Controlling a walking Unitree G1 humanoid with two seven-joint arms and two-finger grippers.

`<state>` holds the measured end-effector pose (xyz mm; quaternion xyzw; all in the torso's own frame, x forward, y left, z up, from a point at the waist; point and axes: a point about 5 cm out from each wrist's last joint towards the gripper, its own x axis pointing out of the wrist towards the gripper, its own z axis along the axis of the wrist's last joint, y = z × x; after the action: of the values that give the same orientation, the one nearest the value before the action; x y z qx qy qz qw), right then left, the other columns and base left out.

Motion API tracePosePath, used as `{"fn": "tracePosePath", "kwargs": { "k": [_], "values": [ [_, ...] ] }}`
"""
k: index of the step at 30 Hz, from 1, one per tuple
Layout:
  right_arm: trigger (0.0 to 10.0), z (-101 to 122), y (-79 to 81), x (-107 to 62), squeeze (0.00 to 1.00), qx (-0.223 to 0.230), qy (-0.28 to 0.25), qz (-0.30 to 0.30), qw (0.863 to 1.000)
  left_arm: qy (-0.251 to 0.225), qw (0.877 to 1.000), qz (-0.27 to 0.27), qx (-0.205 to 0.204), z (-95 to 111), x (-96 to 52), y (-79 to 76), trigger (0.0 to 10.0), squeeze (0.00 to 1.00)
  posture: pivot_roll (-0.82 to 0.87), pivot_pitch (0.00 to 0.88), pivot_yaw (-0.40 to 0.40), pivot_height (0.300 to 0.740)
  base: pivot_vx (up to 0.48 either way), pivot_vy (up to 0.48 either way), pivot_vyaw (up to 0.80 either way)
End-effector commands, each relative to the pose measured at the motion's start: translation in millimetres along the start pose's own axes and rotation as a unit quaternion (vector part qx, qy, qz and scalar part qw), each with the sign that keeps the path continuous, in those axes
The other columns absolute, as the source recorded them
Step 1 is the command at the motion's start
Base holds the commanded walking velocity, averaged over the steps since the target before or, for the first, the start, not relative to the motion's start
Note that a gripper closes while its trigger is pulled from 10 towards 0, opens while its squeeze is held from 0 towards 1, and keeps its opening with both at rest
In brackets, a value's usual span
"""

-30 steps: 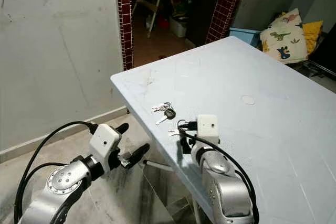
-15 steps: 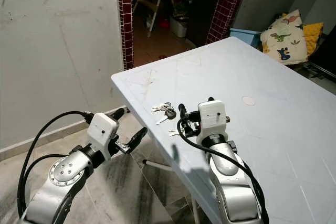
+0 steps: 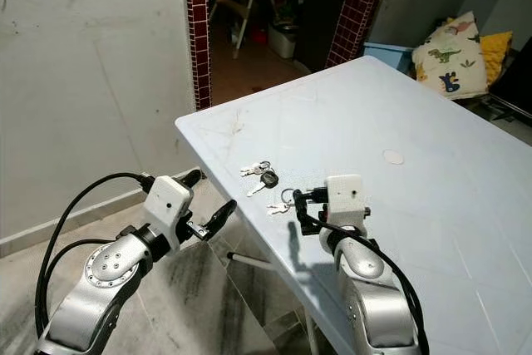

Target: Hang keys on a hook

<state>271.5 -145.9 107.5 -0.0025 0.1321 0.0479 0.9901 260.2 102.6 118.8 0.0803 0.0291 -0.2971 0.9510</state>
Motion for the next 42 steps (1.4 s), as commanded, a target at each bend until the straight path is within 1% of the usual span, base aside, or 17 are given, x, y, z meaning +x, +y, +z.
{"fn": "tracePosePath", "kwargs": {
  "k": [1, 2, 3, 7, 8, 9, 10, 11, 16, 18, 23, 28, 29, 30, 31, 34, 42],
  "values": [
    [0.8, 3.3, -0.7, 1.9, 0.0, 0.0, 0.0, -0.005, 1.0, -0.003, 1.0, 0.002, 0.005, 1.7, 1.8, -0.7, 10.0, 0.0, 0.14, 0.0, -0.104, 0.74, 0.0, 0.0, 0.0],
    [0.0, -3.7, 6.3, 1.0, 0.0, 0.024, 0.019, -0.018, 0.999, -0.002, 1.0, 0.007, -0.001, 1.2, 0.5, -1.8, 10.0, 0.0, 0.14, 0.0, -0.103, 0.74, 0.0, 0.0, 0.0],
    [0.0, -8.9, 11.1, 0.5, 0.0, 0.039, 0.033, -0.023, 0.998, -0.001, 1.0, 0.007, -0.003, 0.7, -0.6, -3.2, 10.0, 0.0, 0.14, 0.0, -0.103, 0.74, 0.0, 0.0, 0.0],
    [0.0, -12.9, 16.6, 2.2, 0.0, 0.056, 0.048, -0.014, 0.997, 0.001, 1.0, 0.005, -0.002, -0.1, -1.1, -3.2, 10.0, 0.0, 0.14, 0.0, -0.104, 0.74, 0.0, 0.0, 0.0],
    [0.0, -16.7, 21.9, 5.0, 0.0, 0.064, 0.068, 0.004, 0.996, 0.002, 1.0, 0.005, -0.002, -0.9, -0.4, -1.7, 10.0, 0.0, 0.14, 0.0, -0.105, 0.74, 0.0, 0.0, 0.0],
    [0.8, -18.0, 24.5, 6.0, 0.0, 0.064, 0.077, 0.014, 0.995, 0.003, 1.0, 0.005, -0.002, -0.9, 0.4, -0.9, 10.0, 0.0, 0.14, 0.0, -0.108, 0.74, 0.0, 0.0, 0.0],
    [5.5, -19.5, 26.6, 6.9, 0.0, 0.058, 0.086, 0.023, 0.994, 0.003, 1.0, 0.007, -0.003, -0.8, 1.2, -0.2, 10.0, 0.0, 0.14, 0.0, -0.108, 0.74, 0.0, 0.0, 0.0],
    [10.0, -21.3, 28.8, 7.8, 0.0, 0.047, 0.095, 0.032, 0.994, 0.004, 1.0, 0.008, -0.004, -0.7, 2.0, 0.3, 10.0, 0.0, 0.14, 0.0, -0.11, 0.74, 0.0, 0.0, 0.0],
    [10.0, -21.6, 31.4, 14.5, 0.0, 0.034, 0.094, 0.031, 0.995, 0.006, 1.0, 0.01, -0.007, -1.5, 2.9, -2.7, 10.0, 0.0, 0.14, 0.0, -0.111, 0.74, 0.0, 0.0, 0.0],
    [10.0, -21.2, 33.4, 20.9, 0.0, 0.039, 0.094, 0.025, 0.995, 0.007, 1.0, 0.008, -0.008, -1.4, 2.9, -4.1, 10.0, 0.0, 0.14, 0.0, -0.113, 0.74, 0.0, 0.0, 0.0],
    [10.0, -16.3, 38.9, 29.2, 0.0, 0.041, 0.085, 0.023, 0.995, 0.01, 1.0, 0.008, -0.007, -1.7, 1.6, -3.7, 10.0, 0.0, 0.16, 0.0, -0.113, 0.74, 0.0, 0.0, 0.0],
    [10.0, -15.0, 37.6, 35.9, 0.0, 0.043, 0.077, 0.011, 0.996, 0.011, 1.0, 0.011, -0.005, -1.4, 0.5, -1.8, 10.0, 0.0, 0.16, 0.0, -0.112, 0.74, 0.0, 0.0, 0.0],
    [4.4, -15.0, 34.9, 37.6, 0.0, 0.041, 0.076, 0.004, 0.996, 0.011, 1.0, 0.011, -0.005, -1.1, 0.8, -1.8, 10.0, 0.0, 0.16, 0.0, -0.112, 0.74, 0.0, 0.0, 0.0],
    [4.4, -15.0, 33.1, 39.0, 0.0, 0.04, 0.075, -0.002, 0.996, 0.011, 1.0, 0.011, -0.005, -0.9, 1.0, -1.9, 10.0, 0.0, 0.16, 0.0, -0.112, 0.74, 0.0, 0.0, 0.0],
    [0.0, -15.6, 30.9, 40.0, 0.0, 0.042, 0.076, -0.008, 0.996, 0.012, 1.0, 0.011, -0.004, -0.7, 1.0, -2.0, 10.0, 0.0, 0.17, 0.0, -0.11, 0.74, 0.0, 0.0, 0.0],
    [0.0, -19.4, 23.6, 41.2, 0.0, 0.048, 0.086, -0.031, 0.995, 0.012, 1.0, 0.008, -0.004, -0.6, 0.3, -2.1, 10.0, 0.0, 0.17, 0.0, -0.106, 0.74, 0.0, 0.0, 0.0],
    [0.0, -26.9, 24.1, 42.3, 0.0, 0.06, 0.1, -0.04, 0.992, 0.014, 1.0, 0.006, -0.002, -0.3, -0.3, -1.4, 10.0, 0.0, 0.17, 0.0, -0.099, 0.74, 0.0, 0.0, 0.0]
  ]
}}
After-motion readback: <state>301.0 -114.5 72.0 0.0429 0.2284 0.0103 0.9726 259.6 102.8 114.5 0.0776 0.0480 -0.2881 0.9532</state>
